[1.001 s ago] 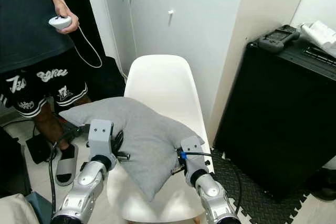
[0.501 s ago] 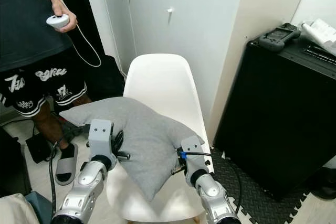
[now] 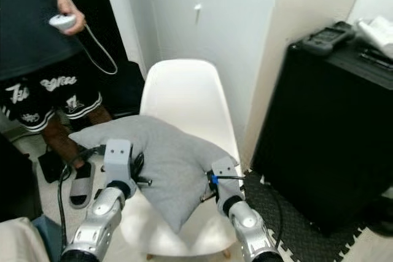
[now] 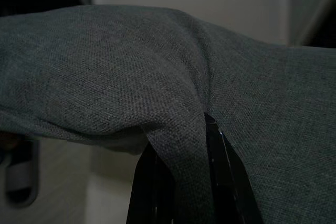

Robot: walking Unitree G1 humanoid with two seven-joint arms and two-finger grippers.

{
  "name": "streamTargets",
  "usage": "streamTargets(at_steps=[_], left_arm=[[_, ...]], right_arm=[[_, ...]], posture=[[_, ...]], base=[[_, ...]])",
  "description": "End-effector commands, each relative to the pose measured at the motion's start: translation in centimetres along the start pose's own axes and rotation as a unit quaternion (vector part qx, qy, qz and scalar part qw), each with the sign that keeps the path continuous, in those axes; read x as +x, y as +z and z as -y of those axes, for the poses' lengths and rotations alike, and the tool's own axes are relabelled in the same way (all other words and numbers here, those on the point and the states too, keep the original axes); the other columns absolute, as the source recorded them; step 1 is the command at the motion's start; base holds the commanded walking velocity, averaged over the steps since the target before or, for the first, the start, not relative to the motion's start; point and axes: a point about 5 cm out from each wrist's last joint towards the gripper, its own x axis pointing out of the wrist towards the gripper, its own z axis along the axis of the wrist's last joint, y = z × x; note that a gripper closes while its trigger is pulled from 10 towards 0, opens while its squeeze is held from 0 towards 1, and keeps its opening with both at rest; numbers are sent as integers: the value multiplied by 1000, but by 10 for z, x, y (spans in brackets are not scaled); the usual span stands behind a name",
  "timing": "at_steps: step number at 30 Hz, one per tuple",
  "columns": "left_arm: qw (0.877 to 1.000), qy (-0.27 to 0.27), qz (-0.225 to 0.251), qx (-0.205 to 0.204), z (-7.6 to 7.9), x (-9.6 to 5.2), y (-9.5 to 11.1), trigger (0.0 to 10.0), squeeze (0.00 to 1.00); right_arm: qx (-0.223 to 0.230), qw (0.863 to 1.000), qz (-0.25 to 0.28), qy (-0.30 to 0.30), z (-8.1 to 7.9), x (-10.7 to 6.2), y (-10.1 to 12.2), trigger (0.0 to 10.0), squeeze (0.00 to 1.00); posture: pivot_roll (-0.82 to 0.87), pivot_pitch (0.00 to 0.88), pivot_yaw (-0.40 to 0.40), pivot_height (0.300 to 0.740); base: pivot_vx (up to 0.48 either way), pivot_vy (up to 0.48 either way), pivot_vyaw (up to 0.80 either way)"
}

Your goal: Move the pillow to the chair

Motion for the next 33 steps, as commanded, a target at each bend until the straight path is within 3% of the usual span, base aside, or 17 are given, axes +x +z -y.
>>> streamTargets(at_steps=[1,11,14,23,33], left_arm=[[1000,16,13,7,-9,1,5,10000,0],[1000,21,4,16,-11,1,1,10000,0],[1000,24,3,15,-13,1,1,10000,0],[999,30,1,15,-16,-1,0,10000,0],[999,35,-2,14,-18,-1,-2,10000,0]], right_arm=[[4,1000,-5,-19,5,-2,-4,10000,0],[17,1000,1,-19,6,-2,-2,10000,0],[55,998,9,-14,6,-3,-1,10000,0],[19,1000,2,-13,5,-3,-2,10000,0],[27,1000,-2,-5,5,-4,-3,10000,0]], posture=[[64,71,10,710],[60,72,10,710],[61,72,8,695],[60,71,3,665],[58,71,3,628]], base=[[0,0,0],[0,0,0],[0,0,0],[0,0,0],[0,0,0]])
